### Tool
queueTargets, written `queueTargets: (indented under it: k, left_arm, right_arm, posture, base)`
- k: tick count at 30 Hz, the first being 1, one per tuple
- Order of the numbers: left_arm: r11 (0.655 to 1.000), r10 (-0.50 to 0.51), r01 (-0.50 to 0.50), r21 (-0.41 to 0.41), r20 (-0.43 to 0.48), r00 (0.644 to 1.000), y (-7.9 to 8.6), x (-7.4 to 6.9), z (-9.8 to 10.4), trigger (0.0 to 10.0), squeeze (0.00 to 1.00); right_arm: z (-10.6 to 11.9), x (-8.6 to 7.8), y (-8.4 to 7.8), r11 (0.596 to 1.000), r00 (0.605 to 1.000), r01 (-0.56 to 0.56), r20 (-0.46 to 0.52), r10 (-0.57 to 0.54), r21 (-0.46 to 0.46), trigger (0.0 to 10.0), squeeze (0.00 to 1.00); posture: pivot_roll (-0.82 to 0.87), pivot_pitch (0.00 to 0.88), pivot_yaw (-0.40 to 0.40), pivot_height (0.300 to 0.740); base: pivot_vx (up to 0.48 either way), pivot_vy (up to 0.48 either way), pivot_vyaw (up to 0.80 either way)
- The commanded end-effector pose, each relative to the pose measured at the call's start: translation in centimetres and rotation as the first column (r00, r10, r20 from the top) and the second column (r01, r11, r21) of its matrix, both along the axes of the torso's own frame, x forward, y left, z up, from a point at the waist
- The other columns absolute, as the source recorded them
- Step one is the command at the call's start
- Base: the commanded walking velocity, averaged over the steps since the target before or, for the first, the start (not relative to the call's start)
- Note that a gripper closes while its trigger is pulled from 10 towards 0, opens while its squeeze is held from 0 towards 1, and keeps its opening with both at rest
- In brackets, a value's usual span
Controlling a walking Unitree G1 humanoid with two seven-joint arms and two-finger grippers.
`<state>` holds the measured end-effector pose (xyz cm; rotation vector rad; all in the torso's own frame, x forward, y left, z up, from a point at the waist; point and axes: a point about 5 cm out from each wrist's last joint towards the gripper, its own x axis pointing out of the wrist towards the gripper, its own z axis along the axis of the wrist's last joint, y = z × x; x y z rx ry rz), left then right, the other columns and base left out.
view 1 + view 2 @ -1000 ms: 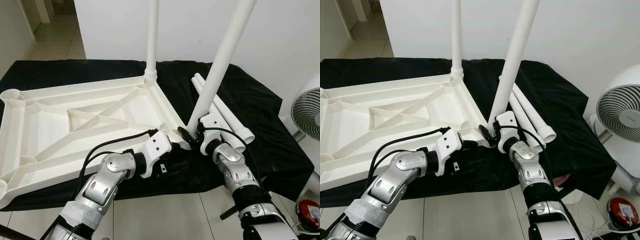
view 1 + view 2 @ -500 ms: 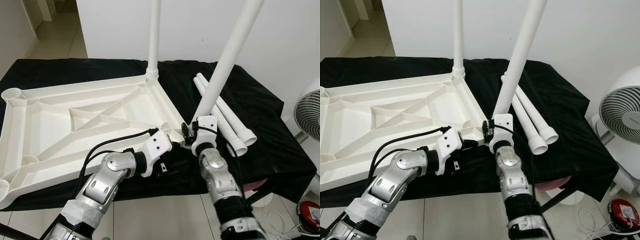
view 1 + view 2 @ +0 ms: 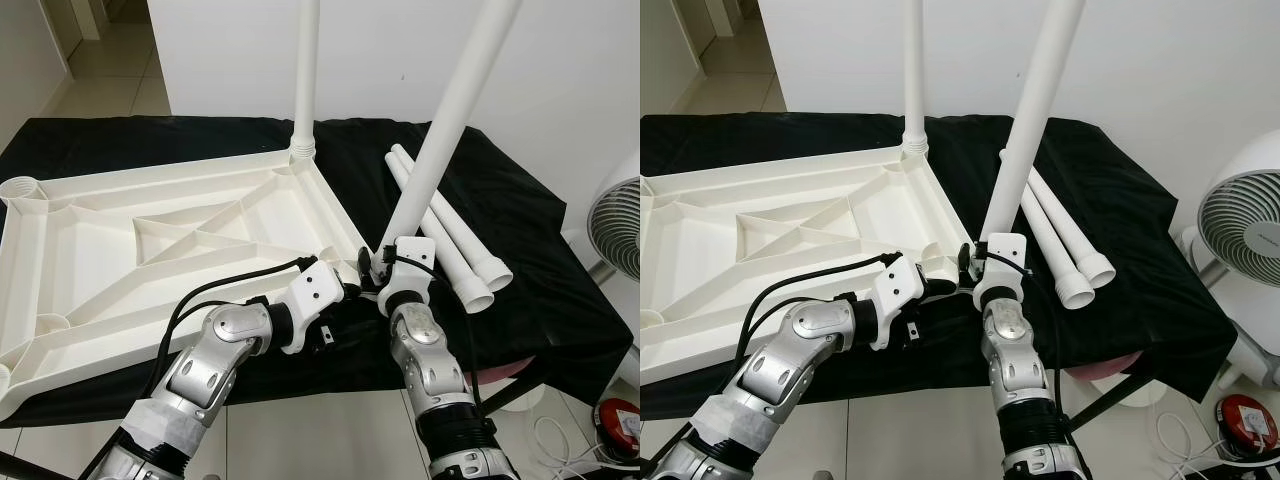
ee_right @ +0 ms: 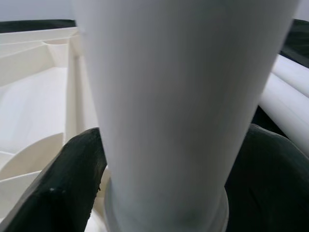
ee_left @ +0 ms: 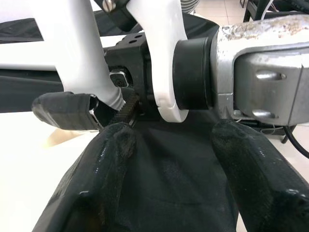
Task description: Building children table
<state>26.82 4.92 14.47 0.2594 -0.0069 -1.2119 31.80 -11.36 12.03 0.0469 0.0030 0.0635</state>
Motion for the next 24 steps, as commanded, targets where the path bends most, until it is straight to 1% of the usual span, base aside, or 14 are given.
queueTargets:
  k: [1, 3, 5, 6, 8, 9, 10, 11, 13, 14, 15, 17, 21, 24]
  left_arm:
    - [1.000, 0.012, -0.012, 0.003, -0.003, 1.000, 0.0, 0.0, -0.1, 10.0, 0.00]
    - [1.000, 0.013, -0.013, 0.004, -0.004, 1.000, 0.0, 0.0, -0.1, 10.0, 0.00]
    - [1.000, 0.014, -0.014, 0.003, -0.004, 1.000, 0.0, 0.0, -0.1, 10.0, 0.00]
    - [1.000, 0.013, -0.013, 0.003, -0.003, 1.000, -0.1, 0.0, -0.1, 10.0, 0.00]
    - [1.000, 0.013, -0.013, 0.003, -0.003, 1.000, -0.1, 0.0, -0.1, 10.0, 0.00]
    - [1.000, 0.012, -0.012, 0.003, -0.003, 1.000, -0.1, 0.0, -0.1, 10.0, 0.00]
    - [1.000, 0.012, -0.012, 0.003, -0.003, 1.000, -0.1, 0.0, -0.1, 10.0, 0.00]
    - [1.000, 0.010, -0.010, 0.003, -0.004, 1.000, -0.1, 0.0, -0.1, 10.0, 0.00]
    - [1.000, 0.009, -0.009, 0.003, -0.004, 1.000, -0.1, 0.0, -0.1, 10.0, 0.00]
    - [1.000, 0.005, -0.005, 0.003, -0.004, 1.000, -0.2, 0.0, -0.1, 10.0, 0.00]
    - [1.000, 0.005, -0.005, 0.003, -0.004, 1.000, -0.2, 0.0, -0.1, 10.0, 0.00]
    - [1.000, -0.001, 0.001, 0.005, -0.006, 1.000, -0.2, -0.1, -0.1, 10.0, 0.00]
    - [1.000, -0.005, 0.005, 0.005, -0.005, 1.000, -0.3, -0.1, -0.1, 10.0, 0.00]
    - [1.000, -0.009, 0.009, 0.005, -0.005, 1.000, -0.4, -0.2, -0.1, 10.0, 0.00]
  right_arm:
    - [0.1, -0.2, -0.3, 1.000, 1.000, -0.019, 0.016, 0.019, -0.003, 10.0, 1.00]
    - [0.2, -0.2, -0.8, 0.998, 0.998, -0.057, 0.029, 0.058, -0.023, 10.0, 1.00]
    - [0.2, -0.2, -1.0, 0.980, 0.980, -0.195, 0.031, 0.196, -0.033, 10.0, 1.00]
    - [0.2, -0.1, -1.1, 0.971, 0.972, -0.234, 0.027, 0.235, -0.042, 10.0, 0.83]
    - [0.2, -0.1, -1.1, 0.964, 0.965, -0.261, 0.024, 0.262, -0.048, 10.0, 0.83]
    - [0.2, 0.0, -1.3, 0.952, 0.952, -0.302, 0.023, 0.304, -0.056, 10.0, 0.00]
    - [0.2, 0.0, -1.3, 0.952, 0.952, -0.302, 0.023, 0.304, -0.056, 10.0, 0.00]
    - [0.3, 0.3, -1.7, 0.932, 0.935, -0.350, 0.029, 0.354, -0.093, 10.0, 0.00]
    - [0.3, 0.3, -1.8, 0.927, 0.930, -0.361, 0.030, 0.365, -0.102, 10.0, 0.00]
    - [0.4, 0.6, -2.1, 0.900, 0.905, -0.417, 0.032, 0.424, -0.128, 10.0, 0.00]
    - [0.4, 0.6, -2.1, 0.900, 0.905, -0.417, 0.032, 0.424, -0.128, 10.0, 0.00]
    - [0.5, 0.9, -2.2, 0.869, 0.875, -0.477, 0.023, 0.484, -0.133, 10.0, 0.00]
    - [0.5, 1.2, -2.2, 0.845, 0.852, -0.517, 0.016, 0.524, -0.141, 10.0, 0.00]
    - [0.5, 1.6, -2.3, 0.800, 0.812, -0.576, 0.000, 0.584, -0.167, 10.0, 0.00]
  posture:
    - [-0.06, 0.000, -0.043, 0.740]
    - [-0.06, 0.000, -0.043, 0.740]
    - [-0.06, 0.000, -0.043, 0.740]
    - [-0.06, 0.000, -0.043, 0.740]
    - [-0.06, 0.000, -0.043, 0.740]
    - [-0.06, 0.000, -0.043, 0.740]
    - [-0.06, 0.000, -0.043, 0.740]
    - [-0.06, 0.000, -0.043, 0.740]
    - [-0.06, 0.000, -0.043, 0.740]
    - [-0.06, 0.000, -0.039, 0.740]
    - [-0.06, 0.000, -0.039, 0.740]
    - [-0.06, 0.000, -0.038, 0.740]
    - [-0.06, 0.000, -0.038, 0.740]
    - [-0.05, 0.000, -0.038, 0.740]
  base:
    - [0.000, 0.000, 0.00]
    - [0.000, 0.000, 0.00]
    - [0.000, 0.000, 0.00]
    - [0.000, 0.000, 0.00]
    - [0.000, 0.000, 0.00]
    - [0.000, 0.000, 0.00]
    - [0.000, 0.000, 0.00]
    - [0.000, 0.000, 0.00]
    - [0.000, 0.000, 0.00]
    - [0.000, 0.000, 0.00]
    - [0.000, 0.000, 0.00]
    - [0.000, 0.000, 0.00]
    - [0.000, 0.000, 0.00]
    - [0.000, 0.000, 0.00]
